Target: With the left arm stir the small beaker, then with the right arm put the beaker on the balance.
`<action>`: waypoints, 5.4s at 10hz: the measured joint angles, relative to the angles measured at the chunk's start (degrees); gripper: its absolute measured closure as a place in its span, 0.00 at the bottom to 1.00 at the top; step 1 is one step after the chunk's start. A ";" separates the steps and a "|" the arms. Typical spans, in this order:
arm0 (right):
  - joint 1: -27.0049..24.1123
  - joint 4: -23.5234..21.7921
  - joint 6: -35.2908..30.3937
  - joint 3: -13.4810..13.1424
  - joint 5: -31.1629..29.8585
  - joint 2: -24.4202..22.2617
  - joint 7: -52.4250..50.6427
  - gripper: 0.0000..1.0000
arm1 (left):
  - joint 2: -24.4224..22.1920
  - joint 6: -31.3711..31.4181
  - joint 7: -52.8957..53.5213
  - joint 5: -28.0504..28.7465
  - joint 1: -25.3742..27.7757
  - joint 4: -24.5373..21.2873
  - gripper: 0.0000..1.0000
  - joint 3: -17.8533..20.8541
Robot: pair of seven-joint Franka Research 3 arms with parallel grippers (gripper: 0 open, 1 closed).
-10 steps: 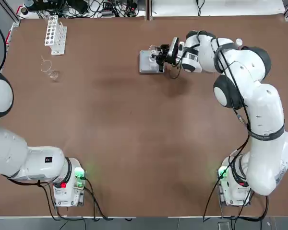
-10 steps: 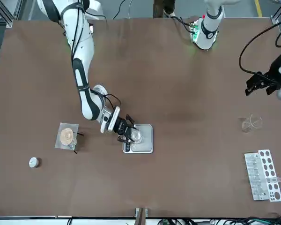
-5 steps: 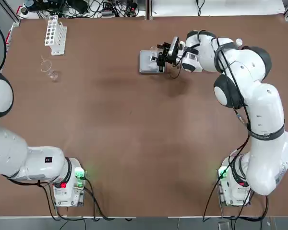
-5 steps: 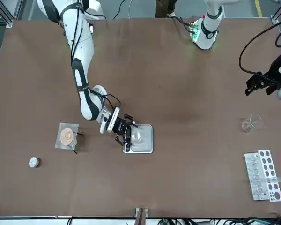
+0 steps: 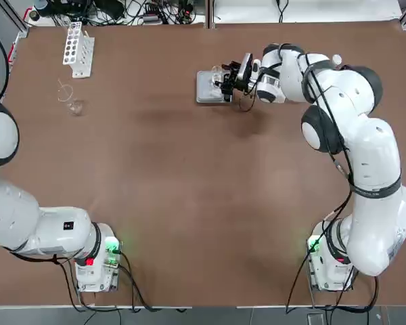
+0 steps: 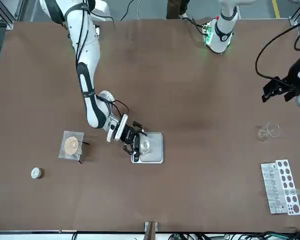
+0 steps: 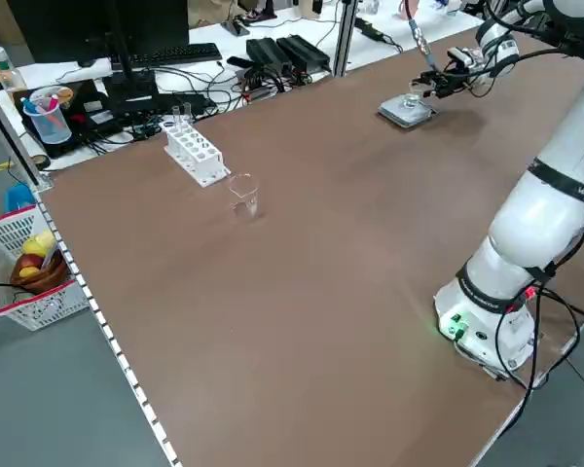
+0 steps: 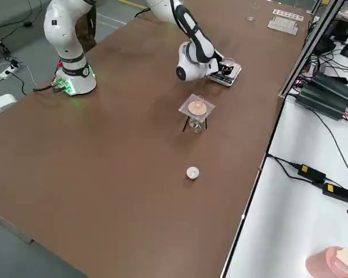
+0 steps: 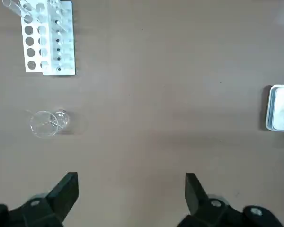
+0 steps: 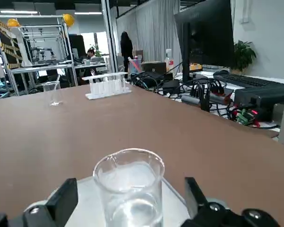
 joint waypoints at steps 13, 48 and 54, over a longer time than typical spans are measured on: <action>3.70 -6.46 27.84 0.95 -1.45 -18.66 13.48 0.01 | 0.00 0.03 0.00 0.00 -0.03 0.00 0.00 0.00; 2.07 10.86 -0.58 -12.52 -104.03 -30.60 141.75 0.00 | 0.00 0.23 0.00 0.00 0.01 1.10 0.00 0.05; 1.80 14.46 -16.51 -19.87 -117.97 -32.26 144.87 0.00 | 0.00 0.23 0.00 0.00 0.03 1.11 0.00 0.05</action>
